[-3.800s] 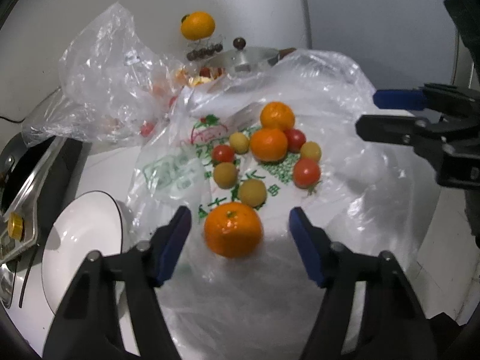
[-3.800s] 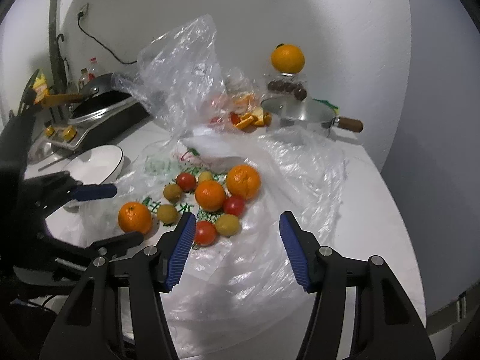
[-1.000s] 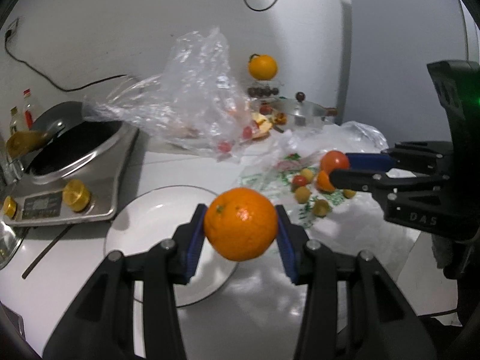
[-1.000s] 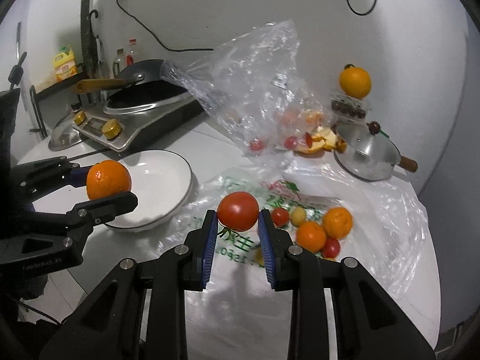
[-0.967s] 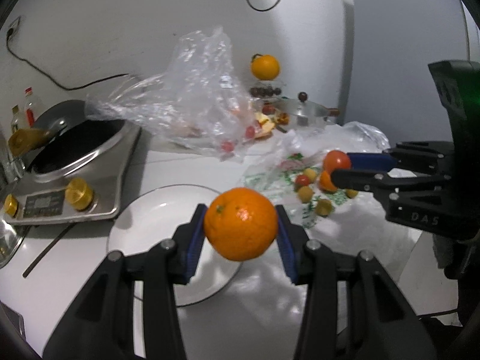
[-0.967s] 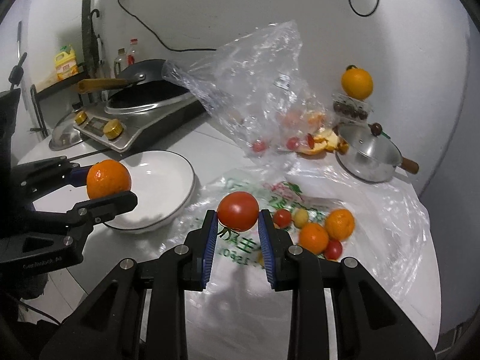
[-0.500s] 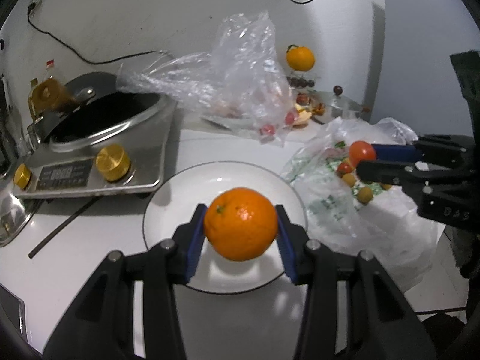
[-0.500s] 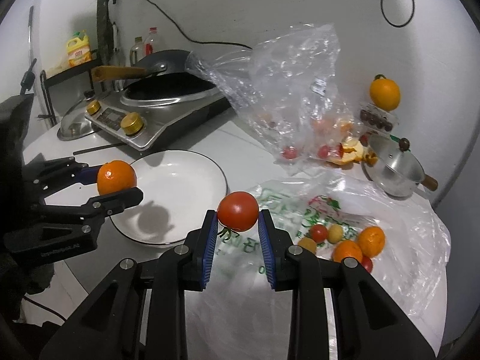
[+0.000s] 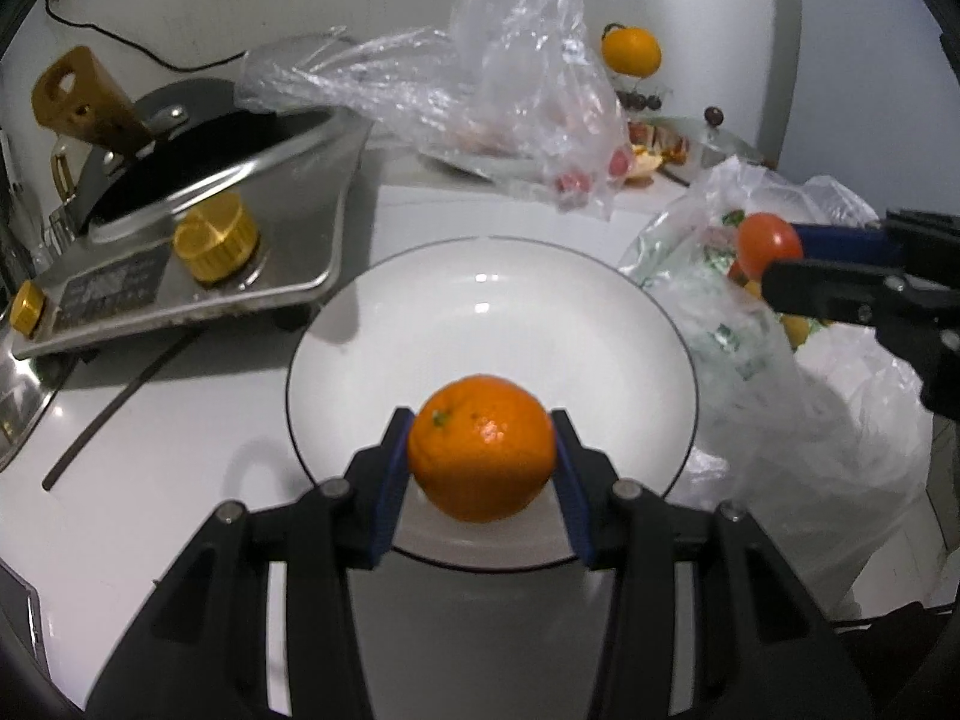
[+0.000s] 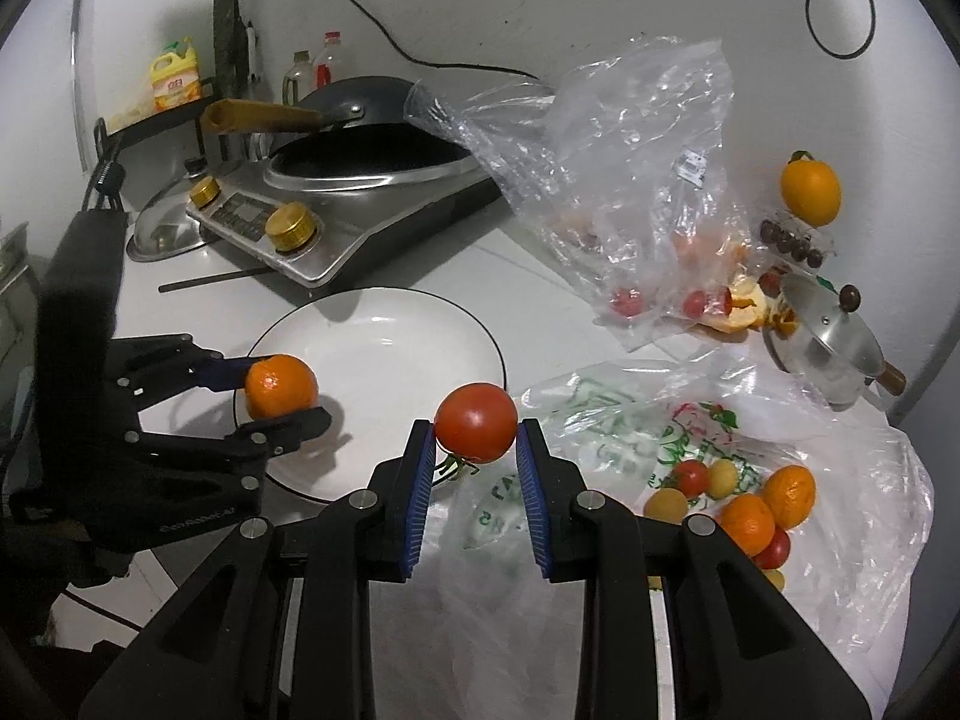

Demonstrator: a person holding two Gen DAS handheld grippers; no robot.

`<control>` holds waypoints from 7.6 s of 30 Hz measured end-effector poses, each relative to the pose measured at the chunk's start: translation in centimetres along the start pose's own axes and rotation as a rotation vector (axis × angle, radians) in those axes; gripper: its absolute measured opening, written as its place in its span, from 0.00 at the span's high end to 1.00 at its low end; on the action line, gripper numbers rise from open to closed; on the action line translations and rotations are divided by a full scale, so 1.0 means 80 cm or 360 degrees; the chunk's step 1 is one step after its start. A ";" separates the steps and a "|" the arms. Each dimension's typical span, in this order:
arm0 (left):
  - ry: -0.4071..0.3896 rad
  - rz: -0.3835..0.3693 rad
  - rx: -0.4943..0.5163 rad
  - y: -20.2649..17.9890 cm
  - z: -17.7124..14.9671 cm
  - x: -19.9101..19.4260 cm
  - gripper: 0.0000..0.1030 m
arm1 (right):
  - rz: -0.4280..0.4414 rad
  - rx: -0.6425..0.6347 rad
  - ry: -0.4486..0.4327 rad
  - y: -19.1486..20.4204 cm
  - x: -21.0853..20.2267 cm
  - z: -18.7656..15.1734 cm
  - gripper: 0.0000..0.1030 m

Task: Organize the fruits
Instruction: 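Carry the orange in the left gripper and the tomato in the right gripper over the white plate, then open the left gripper releasing the orange while the right gripper releases the tomato onto the plate, then move both grippers back over the fruit on the plastic bag, then grasp a yellow fruit with the left gripper while the right gripper grasps another yellow fruit, then carry both yellow fruits in the left and right grippers over the white plate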

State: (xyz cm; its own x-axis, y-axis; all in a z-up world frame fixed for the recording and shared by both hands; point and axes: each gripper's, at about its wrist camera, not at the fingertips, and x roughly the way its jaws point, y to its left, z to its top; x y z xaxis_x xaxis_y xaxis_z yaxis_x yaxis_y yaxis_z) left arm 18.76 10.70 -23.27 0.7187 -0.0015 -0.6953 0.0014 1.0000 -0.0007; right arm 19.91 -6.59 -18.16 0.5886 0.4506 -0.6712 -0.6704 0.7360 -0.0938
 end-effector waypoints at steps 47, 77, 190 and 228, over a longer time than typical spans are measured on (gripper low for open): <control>-0.0161 0.0054 -0.0244 0.065 -0.011 -0.067 0.30 | 0.0131 -0.0133 0.0266 0.057 0.091 -0.009 0.71; -0.0178 0.0061 -0.0144 0.007 0.009 -0.087 0.30 | 0.0091 0.0009 0.0105 0.012 0.025 -0.011 0.49; 0.0173 -0.0267 0.0342 -0.265 0.055 0.080 0.74 | -0.0014 0.0327 0.0076 -0.215 -0.020 -0.128 0.71; -0.0140 -0.0284 0.0232 -0.205 0.063 -0.045 0.74 | -0.0123 0.0169 -0.0089 -0.145 -0.088 -0.080 0.71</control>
State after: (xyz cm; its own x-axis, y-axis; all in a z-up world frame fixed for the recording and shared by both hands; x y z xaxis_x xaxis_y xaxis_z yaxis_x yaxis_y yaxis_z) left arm 19.65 -5.71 -17.18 0.7557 -0.1846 -0.6283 0.2294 0.9733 -0.0100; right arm 20.64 -21.58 -17.03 0.6629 0.4154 -0.6229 -0.5722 0.8176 -0.0637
